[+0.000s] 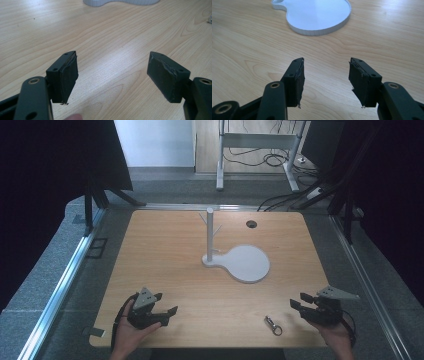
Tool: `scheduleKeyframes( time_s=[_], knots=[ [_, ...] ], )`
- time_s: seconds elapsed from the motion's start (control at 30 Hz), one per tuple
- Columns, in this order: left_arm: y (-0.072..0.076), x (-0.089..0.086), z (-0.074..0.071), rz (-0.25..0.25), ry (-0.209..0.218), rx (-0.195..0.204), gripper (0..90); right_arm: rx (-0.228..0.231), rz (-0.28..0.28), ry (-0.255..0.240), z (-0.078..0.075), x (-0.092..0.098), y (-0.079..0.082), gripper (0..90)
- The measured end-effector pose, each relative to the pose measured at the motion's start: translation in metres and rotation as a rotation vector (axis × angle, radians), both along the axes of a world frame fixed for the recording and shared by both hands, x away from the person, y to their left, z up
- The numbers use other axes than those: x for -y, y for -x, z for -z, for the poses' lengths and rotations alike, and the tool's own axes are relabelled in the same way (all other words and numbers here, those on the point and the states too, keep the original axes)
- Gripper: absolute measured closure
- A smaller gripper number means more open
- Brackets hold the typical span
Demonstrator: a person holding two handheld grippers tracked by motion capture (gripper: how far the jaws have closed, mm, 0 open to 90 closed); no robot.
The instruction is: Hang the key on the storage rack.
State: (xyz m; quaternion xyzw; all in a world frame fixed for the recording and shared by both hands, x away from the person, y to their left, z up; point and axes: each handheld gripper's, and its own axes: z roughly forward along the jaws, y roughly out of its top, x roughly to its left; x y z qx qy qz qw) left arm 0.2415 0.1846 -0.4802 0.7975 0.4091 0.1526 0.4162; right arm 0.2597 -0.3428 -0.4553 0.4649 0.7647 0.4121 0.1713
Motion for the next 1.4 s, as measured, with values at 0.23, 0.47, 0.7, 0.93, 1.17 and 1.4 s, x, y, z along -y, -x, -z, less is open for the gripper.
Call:
scheduleKeyframes(
  time_s=[0.23, 0.47, 0.7, 0.93, 1.17, 1.4],
  knots=[
    [0.002, 0.006, 0.000, 0.021, -0.009, 0.002, 25.4, -0.018, -0.044, 0.004, -0.011, -0.016, 0.008, 47.4],
    [0.003, 0.005, -0.005, 0.020, -0.007, 0.014, 25.4, -0.023, -0.083, 0.030, -0.019, -0.033, 0.015, 49.0],
    [0.005, 0.009, -0.005, 0.031, -0.010, 0.015, 25.4, -0.067, -0.113, 0.067, -0.016, -0.050, 0.022, 52.8],
    [0.003, 0.011, -0.002, 0.037, -0.019, 0.004, 25.5, -0.124, -0.128, 0.115, -0.007, -0.059, 0.026, 54.8],
    [0.003, 0.014, 0.001, 0.044, -0.030, -0.004, 25.5, -0.213, -0.136, 0.177, 0.010, -0.068, 0.024, 60.4],
    [0.003, 0.015, 0.000, 0.046, -0.030, -0.004, 25.6, -0.267, -0.148, 0.232, 0.019, -0.079, 0.021, 67.1]
  ],
)
